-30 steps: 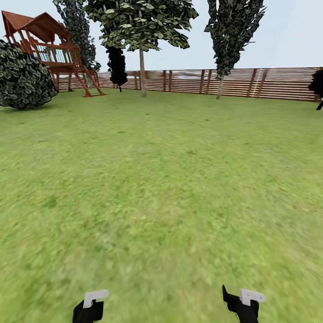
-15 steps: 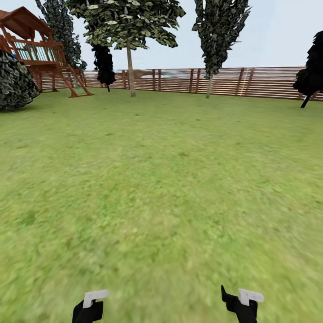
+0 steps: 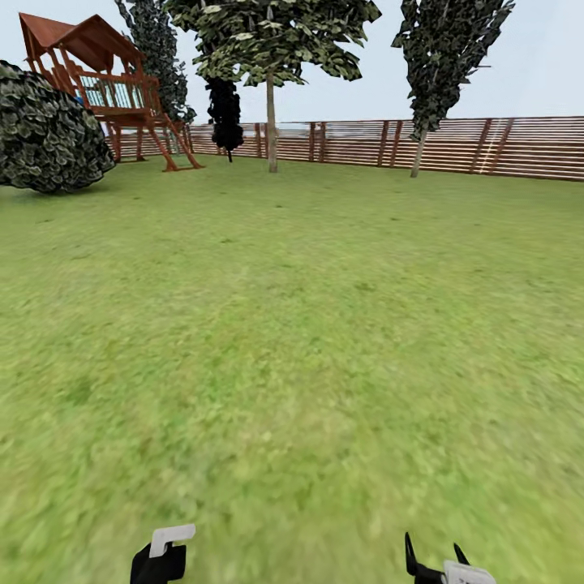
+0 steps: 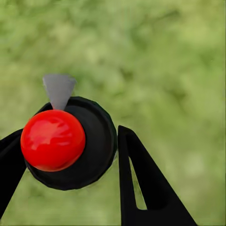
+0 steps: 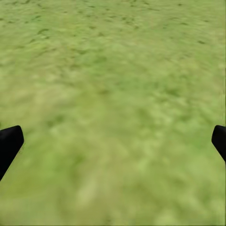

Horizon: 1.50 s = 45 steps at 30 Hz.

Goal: In the garden, pick up the pesticide atomizer on the floor and spray pesticide onto both trees until each tree trunk is fully covered.

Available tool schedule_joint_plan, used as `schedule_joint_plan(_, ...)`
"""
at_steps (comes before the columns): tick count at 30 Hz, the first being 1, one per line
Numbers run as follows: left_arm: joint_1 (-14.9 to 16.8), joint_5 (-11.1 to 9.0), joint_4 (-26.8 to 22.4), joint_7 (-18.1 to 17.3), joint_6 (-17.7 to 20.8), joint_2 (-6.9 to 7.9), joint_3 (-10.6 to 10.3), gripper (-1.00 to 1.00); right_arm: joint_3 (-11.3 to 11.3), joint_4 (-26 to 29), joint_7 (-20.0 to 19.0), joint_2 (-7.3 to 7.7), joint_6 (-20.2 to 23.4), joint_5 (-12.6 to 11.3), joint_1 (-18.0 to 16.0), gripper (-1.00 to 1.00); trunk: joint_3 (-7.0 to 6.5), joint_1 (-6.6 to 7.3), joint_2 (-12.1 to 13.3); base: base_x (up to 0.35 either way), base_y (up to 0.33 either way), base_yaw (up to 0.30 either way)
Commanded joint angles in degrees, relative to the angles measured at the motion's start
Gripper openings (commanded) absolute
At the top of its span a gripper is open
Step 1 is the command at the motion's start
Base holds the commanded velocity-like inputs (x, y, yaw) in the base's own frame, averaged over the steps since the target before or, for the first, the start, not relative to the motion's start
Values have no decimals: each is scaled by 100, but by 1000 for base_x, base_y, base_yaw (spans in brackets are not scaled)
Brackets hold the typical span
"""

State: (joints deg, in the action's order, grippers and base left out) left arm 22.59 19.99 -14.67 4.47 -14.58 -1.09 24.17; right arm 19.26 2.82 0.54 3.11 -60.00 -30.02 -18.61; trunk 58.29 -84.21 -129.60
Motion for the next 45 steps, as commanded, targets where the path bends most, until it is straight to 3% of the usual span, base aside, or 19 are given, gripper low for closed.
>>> schedule_joint_plan(1, 0, -1, -1, 1, 0, -1, 0, -100, -1, 0, 0, -1, 0, 2, 4, 100, 0, 0, 0, 342, 0, 33)
schedule_joint_plan(12, 0, -9, -1, 1, -1, -5, 0, -100, 2, -64, 7, -12, 0, 1, 59, 100, 1, 0, 0, 326, 87, 2)
schedule_joint_plan(17, 0, -4, -9, 1, -8, -5, 0, -100, 0, -156, 8, -97, 0, -4, 168, 100, 1, 0, 0, 297, 178, 0)
schedule_joint_plan(45, 0, -3, -18, 1, -18, -33, 0, -100, -4, -159, 16, -100, 0, -4, 191, 100, 1, 0, 0, 316, 100, 0)
